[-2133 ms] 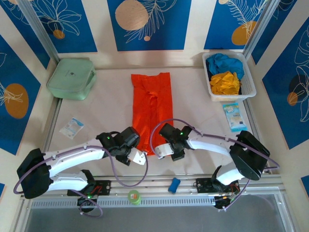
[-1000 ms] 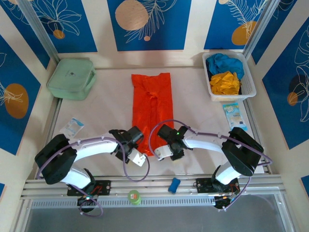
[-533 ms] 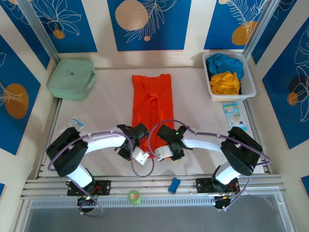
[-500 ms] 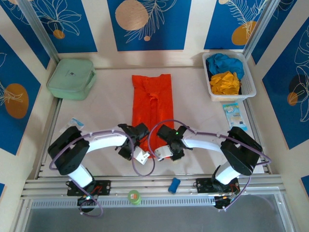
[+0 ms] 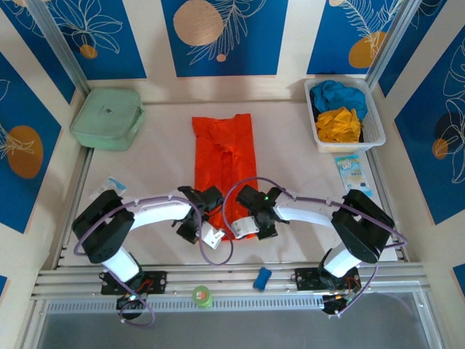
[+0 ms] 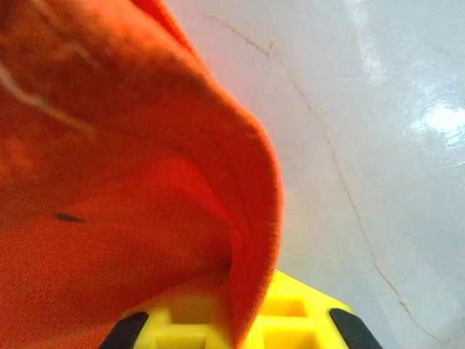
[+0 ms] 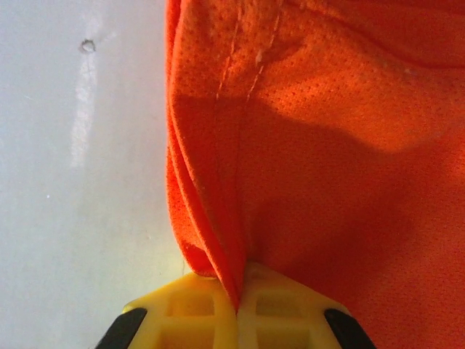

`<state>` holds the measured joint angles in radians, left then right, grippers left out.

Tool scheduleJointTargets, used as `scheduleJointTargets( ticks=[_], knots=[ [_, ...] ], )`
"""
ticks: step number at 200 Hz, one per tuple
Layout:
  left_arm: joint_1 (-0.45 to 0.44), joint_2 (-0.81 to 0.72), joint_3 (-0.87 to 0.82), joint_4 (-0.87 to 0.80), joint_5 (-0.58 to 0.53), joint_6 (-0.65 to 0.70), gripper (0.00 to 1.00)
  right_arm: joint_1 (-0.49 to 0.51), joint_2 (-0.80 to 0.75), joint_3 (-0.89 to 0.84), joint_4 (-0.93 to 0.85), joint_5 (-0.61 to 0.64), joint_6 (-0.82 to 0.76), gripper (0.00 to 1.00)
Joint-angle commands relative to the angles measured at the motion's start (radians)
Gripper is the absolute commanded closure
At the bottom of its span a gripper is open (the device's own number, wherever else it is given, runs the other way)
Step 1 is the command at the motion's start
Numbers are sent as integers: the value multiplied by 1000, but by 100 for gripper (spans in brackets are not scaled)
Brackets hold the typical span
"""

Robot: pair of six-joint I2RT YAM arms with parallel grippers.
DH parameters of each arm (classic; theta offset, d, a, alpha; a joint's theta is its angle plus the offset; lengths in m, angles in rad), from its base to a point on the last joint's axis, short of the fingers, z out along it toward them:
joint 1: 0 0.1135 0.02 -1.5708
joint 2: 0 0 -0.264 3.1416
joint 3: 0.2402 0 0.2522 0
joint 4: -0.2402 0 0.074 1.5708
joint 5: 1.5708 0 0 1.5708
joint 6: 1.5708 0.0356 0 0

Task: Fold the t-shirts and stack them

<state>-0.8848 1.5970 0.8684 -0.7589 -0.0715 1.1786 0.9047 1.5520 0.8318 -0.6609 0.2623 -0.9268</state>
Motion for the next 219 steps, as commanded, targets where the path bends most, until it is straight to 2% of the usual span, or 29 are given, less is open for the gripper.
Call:
scheduleJointTargets(
  ticks=[1, 69, 116, 145, 181, 219],
  knots=[
    [-1, -30, -46, 482, -76, -22, 100, 2, -47, -9, -15, -9, 33, 100],
    [-37, -318, -122, 375, -92, -79, 100, 46, -220, -27, -53, -2, 116, 100],
    [-19, -414, -122, 385, -133, -32, 100, -34, -241, 45, -61, -21, 67, 100],
    [37, -411, -90, 385, -123, -20, 100, -125, -210, 123, -67, -80, 2, 100],
    [146, -354, -18, 388, -96, -25, 100, -238, -127, 257, -87, -174, -67, 100],
    [250, -273, 63, 444, -84, -40, 100, -323, -1, 404, -101, -202, -79, 100]
  ],
)
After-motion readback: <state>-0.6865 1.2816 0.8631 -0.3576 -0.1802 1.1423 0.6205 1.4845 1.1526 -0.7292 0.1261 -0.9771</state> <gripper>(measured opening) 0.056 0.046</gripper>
